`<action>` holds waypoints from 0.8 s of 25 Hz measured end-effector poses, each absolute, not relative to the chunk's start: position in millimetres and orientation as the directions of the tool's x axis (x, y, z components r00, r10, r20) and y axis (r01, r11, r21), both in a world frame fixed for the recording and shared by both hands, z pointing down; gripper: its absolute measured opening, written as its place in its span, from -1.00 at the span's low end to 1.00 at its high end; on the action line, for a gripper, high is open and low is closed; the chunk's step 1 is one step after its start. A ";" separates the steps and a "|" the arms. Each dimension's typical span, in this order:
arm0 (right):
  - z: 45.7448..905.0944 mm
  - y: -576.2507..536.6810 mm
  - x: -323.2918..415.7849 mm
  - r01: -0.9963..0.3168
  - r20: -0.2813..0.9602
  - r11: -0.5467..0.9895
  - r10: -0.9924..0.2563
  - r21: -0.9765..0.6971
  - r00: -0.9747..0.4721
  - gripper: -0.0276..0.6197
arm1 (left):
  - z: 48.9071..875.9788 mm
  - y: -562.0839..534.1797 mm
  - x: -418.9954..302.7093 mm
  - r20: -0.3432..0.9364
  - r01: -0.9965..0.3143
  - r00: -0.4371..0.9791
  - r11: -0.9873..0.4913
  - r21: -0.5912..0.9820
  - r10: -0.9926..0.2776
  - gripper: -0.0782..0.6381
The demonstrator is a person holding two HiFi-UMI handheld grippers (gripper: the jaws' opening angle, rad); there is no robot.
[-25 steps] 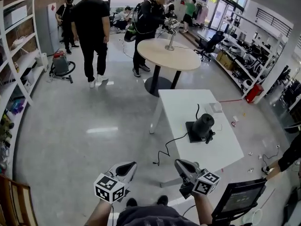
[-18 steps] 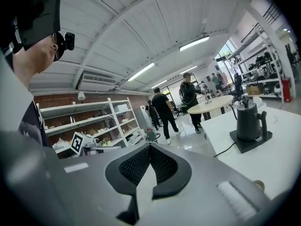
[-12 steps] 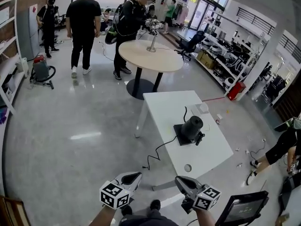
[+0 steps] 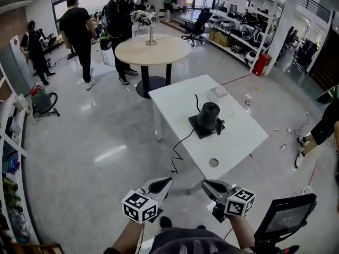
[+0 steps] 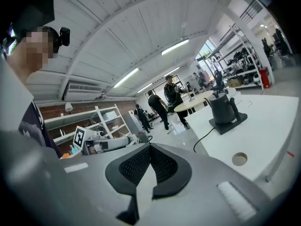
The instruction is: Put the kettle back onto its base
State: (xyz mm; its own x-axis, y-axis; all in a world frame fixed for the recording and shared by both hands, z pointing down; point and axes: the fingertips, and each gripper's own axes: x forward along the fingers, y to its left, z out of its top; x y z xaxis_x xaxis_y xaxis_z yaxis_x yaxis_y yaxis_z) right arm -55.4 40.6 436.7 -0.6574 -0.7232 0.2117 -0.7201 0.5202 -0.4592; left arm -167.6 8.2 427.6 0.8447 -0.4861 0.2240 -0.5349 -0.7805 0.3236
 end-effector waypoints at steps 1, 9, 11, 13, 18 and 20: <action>439.7 41.3 -51.7 -0.706 0.196 0.524 -0.720 -0.476 -0.666 -0.91 | 424.7 8.6 -161.7 0.222 -0.543 0.839 -0.782 0.306 -0.496 -0.78; 427.0 64.4 15.4 -0.699 0.138 0.525 -0.744 -0.486 -0.654 -0.91 | 403.6 37.8 -92.8 0.249 -0.567 0.817 -0.802 0.189 -0.519 -0.82; 427.8 76.2 34.2 -0.696 0.120 0.519 -0.753 -0.496 -0.648 -0.91 | 407.8 51.5 -76.9 0.279 -0.575 0.807 -0.800 0.170 -0.521 -0.82; 425.8 90.1 53.6 -0.695 0.102 0.518 -0.761 -0.498 -0.641 -0.91 | 408.3 66.9 -56.1 0.299 -0.567 0.807 -0.810 0.150 -0.509 -0.82; 418.6 112.0 95.5 -0.685 0.069 0.543 -0.758 -0.485 -0.649 -0.91 | 397.1 98.8 -6.9 0.322 -0.554 0.805 -0.826 0.104 -0.499 -0.82; 420.0 118.2 106.1 -0.683 0.075 0.559 -0.746 -0.470 -0.662 -0.91 | 393.0 112.1 6.0 0.330 -0.560 0.797 -0.823 0.092 -0.505 -0.82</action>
